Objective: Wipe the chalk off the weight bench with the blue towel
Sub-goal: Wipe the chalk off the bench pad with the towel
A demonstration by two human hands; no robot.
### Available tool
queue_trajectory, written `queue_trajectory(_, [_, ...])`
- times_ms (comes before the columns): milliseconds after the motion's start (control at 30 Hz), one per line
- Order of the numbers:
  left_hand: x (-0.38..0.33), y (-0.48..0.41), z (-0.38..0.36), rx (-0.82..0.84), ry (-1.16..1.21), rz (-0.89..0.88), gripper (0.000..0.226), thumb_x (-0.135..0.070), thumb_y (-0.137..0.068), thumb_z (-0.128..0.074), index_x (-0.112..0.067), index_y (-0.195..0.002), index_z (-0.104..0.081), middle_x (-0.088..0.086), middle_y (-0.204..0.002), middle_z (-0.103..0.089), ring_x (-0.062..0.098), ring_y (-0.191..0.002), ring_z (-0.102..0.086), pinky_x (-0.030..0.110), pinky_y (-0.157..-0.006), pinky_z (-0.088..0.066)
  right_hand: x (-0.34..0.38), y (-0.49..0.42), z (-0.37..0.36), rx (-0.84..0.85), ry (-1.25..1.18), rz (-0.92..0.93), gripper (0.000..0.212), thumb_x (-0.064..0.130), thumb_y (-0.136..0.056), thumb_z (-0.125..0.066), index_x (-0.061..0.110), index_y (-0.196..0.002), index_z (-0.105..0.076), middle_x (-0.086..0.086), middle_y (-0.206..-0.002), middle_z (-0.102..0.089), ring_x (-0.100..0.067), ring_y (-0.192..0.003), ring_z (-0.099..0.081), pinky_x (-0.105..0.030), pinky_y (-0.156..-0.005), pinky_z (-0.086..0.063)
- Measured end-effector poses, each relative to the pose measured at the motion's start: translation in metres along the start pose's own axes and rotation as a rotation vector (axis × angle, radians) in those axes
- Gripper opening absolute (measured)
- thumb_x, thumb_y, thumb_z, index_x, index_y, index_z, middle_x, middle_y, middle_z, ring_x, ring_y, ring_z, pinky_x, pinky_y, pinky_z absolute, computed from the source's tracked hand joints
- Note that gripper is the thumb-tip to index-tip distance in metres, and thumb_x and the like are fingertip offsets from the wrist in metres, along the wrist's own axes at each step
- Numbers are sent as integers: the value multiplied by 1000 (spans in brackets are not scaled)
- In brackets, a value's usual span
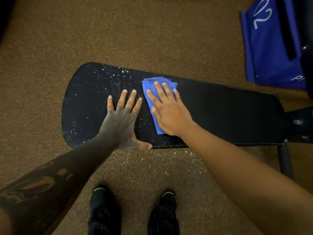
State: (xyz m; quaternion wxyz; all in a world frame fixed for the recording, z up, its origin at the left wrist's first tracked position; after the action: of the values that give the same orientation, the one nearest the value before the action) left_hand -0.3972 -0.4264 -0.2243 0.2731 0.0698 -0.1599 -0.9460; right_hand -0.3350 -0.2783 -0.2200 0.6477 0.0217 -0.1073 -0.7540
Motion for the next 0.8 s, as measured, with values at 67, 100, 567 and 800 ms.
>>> queue_trajectory(67, [0,0,-1,-1,5,-5,157,-111,-38,-20,-11,-154,17,14,-162,26,37,-149,23,68,-117,1,-18,-3,3,-9,-44,-175,57,37,-104,-23,23,-158,-10,-10,-167,4,-29,-153,6,-53,-122,-4])
queue_trajectory(100, [0,0,-1,-3,3,-5,157,-111,-38,-20,-11,-154,16,14,-162,26,37,-149,22,68,-117,0,-24,-3,3,-16,-72,-295,57,37,-104,-23,21,-158,-10,-12,-166,5,-30,-153,8,-53,-122,-4])
queue_trajectory(567, [0,1,-2,-32,-26,-8,153,-110,-42,-18,-9,-154,15,16,-163,23,38,-150,20,69,-117,-2,18,25,-8,-41,-61,-183,61,38,-103,-25,13,-158,-14,-14,-166,-1,-32,-153,1,-53,-123,-7])
queue_trajectory(800, [1,-1,-4,-31,-30,-12,154,-111,-40,-17,-13,-154,15,16,-163,24,39,-150,20,70,-117,0,-10,46,-7,-71,-105,-462,59,37,-104,-22,16,-158,-13,-13,-166,1,-34,-152,5,-53,-123,-6])
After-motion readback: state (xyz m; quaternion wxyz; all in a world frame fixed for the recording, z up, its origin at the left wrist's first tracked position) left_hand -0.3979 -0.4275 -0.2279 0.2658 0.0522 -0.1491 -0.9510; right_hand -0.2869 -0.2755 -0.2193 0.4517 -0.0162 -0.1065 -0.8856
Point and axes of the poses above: each hand's wrist, its own y-axis away from the middle knuckle, its own z-axis out of the back of the hand, x = y × z, the point moved 5 cm from there along -y, towards the middle knuckle
